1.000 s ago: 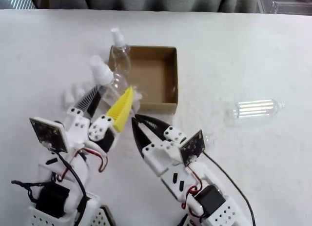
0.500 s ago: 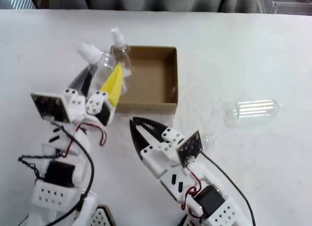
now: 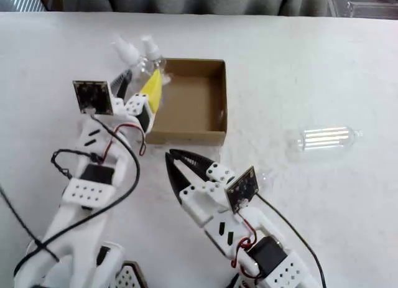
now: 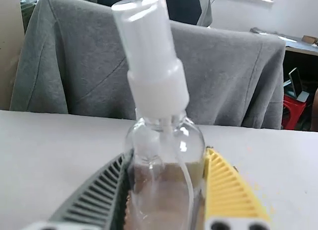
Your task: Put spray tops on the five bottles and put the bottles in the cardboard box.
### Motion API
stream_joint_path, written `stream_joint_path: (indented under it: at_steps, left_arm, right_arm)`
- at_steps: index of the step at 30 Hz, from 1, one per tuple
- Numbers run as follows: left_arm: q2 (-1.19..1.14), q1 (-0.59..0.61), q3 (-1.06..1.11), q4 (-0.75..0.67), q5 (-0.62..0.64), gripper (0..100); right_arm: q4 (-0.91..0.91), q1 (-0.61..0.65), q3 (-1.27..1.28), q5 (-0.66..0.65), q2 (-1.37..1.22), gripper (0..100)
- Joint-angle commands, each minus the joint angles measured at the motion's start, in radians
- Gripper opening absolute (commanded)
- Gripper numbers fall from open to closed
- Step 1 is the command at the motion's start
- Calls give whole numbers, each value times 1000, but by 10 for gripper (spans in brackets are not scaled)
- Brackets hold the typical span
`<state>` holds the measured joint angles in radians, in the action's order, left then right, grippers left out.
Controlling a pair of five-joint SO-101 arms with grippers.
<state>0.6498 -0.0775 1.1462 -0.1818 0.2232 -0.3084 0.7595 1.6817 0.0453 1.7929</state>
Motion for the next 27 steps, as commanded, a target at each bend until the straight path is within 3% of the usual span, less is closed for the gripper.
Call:
stream_joint_path:
  at_steps: [1, 7, 20, 27]
  left_arm:
    - [-107, 16, -68, -118, 2, 22]
    - [-303, 16, -78, -273, 0, 22]
    - [-604, 18, -230, -292, 0, 22]
    - [-699, 64, -230, -450, 0, 22]
  right_arm:
    - [-5, 1, 8, -8, 4, 15]
    - [-5, 1, 8, -8, 5, 15]
    - [-5, 1, 8, -8, 5, 15]
    - [-5, 2, 8, -9, 5, 15]
